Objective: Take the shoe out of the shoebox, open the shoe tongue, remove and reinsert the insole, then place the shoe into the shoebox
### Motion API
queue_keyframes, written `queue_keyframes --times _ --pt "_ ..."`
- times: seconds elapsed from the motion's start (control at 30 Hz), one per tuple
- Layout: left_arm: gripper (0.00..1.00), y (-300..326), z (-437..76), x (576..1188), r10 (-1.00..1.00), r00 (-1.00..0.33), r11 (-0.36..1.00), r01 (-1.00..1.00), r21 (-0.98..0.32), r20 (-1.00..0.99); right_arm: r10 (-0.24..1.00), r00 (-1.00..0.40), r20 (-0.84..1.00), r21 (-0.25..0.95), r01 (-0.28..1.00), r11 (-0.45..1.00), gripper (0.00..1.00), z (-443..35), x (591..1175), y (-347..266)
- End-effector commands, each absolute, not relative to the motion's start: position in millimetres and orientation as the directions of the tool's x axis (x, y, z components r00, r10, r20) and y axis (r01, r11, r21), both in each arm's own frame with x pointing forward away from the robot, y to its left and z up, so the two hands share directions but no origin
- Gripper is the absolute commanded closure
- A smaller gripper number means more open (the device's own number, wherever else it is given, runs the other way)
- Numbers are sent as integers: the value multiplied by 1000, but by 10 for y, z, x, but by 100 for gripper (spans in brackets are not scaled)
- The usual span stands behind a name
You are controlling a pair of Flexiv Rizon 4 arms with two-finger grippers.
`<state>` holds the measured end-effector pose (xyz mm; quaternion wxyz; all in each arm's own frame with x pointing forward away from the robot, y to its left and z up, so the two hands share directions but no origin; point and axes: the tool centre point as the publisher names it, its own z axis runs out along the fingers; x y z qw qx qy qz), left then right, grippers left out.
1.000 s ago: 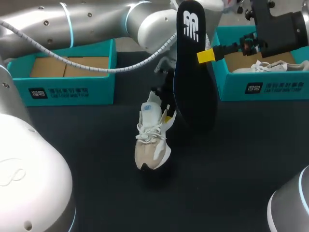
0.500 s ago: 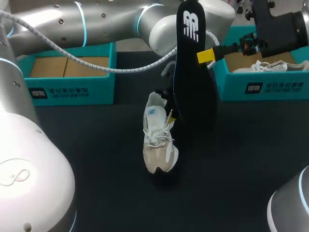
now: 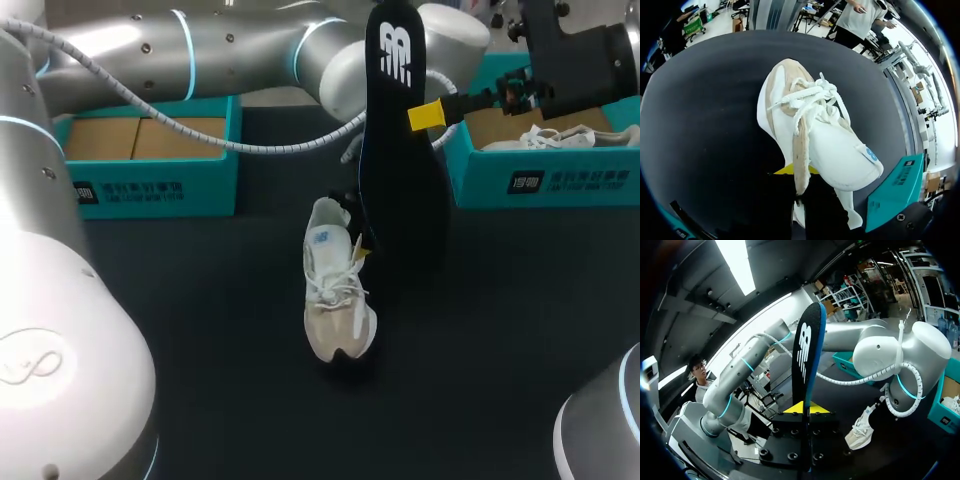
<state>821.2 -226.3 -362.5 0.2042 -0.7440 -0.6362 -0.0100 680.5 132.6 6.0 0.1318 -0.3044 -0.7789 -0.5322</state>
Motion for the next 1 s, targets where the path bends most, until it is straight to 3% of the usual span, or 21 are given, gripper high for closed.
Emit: queue_keyframes --times 0.03,0.27,0.3,0.37,0.4,0.43,0.47,0.7,1.0 --pt "100 -2308 -3697 8259 945 219 -138 940 -311 243 335 -779 530 747 616 251 100 58 6824 1348" --pt "98 -2402 -3784 8279 934 273 -182 919 -349 229 335 -779 530 747 616 251 100 58 6824 1348" --pt "91 -2412 -3792 8279 934 275 -185 918 -351 228 335 -779 530 747 616 251 100 58 6824 1348" --pt "53 -2430 -3797 8273 931 293 -202 911 -360 219 335 -779 530 747 616 251 100 58 6824 1348" --pt "28 -2438 -3790 8265 931 304 -218 906 -363 200 335 -779 530 747 616 251 100 58 6824 1348" --pt "10 -2441 -3778 8261 933 308 -225 903 -365 186 335 -779 530 747 616 251 100 58 6824 1348" --pt "0 -2443 -3764 8257 934 311 -231 901 -366 176 335 -779 530 747 616 251 100 58 6824 1348" --pt "0 -2462 -3578 8233 938 323 -266 904 -334 129 335 -779 530 747 616 251 100 58 6824 1348" --pt "0 -2480 -3167 8333 963 258 -240 952 -192 76 335 -779 530 747 616 251 100 58 6824 1348"
